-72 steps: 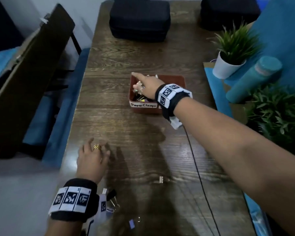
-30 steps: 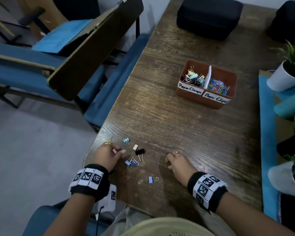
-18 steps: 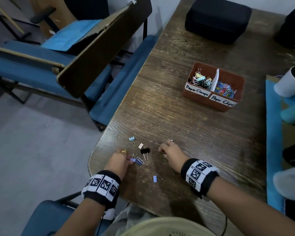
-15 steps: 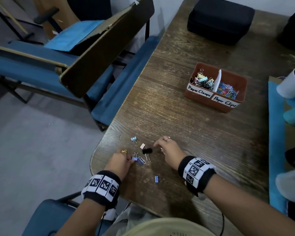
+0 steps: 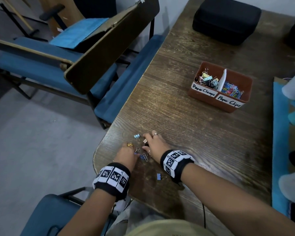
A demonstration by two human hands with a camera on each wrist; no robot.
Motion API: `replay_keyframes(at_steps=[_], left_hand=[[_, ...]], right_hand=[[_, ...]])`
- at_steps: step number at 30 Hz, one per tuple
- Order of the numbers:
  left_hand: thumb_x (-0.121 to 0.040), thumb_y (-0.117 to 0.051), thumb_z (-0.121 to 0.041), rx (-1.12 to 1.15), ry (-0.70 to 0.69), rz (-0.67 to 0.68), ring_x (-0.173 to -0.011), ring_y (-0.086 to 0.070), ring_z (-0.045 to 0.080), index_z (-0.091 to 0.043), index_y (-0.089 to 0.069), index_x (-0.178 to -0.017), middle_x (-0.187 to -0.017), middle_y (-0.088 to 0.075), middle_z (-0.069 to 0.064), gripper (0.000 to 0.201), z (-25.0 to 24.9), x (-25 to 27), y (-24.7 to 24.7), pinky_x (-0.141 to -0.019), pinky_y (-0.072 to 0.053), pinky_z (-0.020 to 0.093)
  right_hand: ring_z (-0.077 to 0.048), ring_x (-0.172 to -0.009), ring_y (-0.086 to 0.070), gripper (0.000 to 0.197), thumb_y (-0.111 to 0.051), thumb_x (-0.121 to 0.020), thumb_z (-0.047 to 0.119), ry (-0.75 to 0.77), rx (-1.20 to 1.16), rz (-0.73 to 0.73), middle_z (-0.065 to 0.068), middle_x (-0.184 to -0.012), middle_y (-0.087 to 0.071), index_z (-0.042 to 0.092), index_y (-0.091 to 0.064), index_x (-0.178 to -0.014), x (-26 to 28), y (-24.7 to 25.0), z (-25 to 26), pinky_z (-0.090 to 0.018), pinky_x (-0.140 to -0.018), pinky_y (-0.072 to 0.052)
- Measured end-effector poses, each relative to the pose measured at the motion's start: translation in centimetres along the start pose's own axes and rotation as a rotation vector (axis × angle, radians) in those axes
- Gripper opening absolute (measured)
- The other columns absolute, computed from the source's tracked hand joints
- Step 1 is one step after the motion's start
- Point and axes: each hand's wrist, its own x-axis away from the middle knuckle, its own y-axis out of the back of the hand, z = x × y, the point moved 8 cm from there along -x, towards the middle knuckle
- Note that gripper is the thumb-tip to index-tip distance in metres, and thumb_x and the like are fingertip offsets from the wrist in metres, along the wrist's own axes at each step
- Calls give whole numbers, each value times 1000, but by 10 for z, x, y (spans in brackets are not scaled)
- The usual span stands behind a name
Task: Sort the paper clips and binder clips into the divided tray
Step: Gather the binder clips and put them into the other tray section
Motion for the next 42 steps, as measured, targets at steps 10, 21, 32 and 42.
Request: replay_keyframes(at_steps=[10,21,32,42], left_hand=[[-94,-45,-20,-120,-42,11,-114,-48,23,-3,-45,-125,-127,-44,14,35,-8,-10,-10,-100,-41,30],[-95,-42,-15,-6,-51,23,-111,-52,32,3,-53,-115,-116,-53,16,30,-10,-3,2,-92,-42,34],[-94,-32,1,1066,172,-12,-52,-38,14,-17,-46,-84,-67,-43,4,25,52,23,32,-46,-34,20],[-86,-61,-25,736,162,-325,-58,-46,22,-16,-39,-53,-54,-45,3,41,73,36,43,-57,-37,29]], right_hand=[[-34,-118,-35,37,-37,-88,-5,10,229,-5,-17,-132,-35,8,-38,-122,0,7,-3,-42,-94,-40],[-34,-116,-35,40,-30,-87,-11,64,296,-52,-18,-132,-35,6,-39,-123,15,9,-15,-37,-92,-41],[-18,-85,-51,11,-44,-93,7,-227,-512,-254,-2,-95,-54,11,-49,-102,33,24,-68,-33,-77,-42],[-18,-58,-42,8,-34,-69,16,-529,-2075,233,-6,-58,-44,13,-42,-70,49,0,-38,-18,-40,-37]])
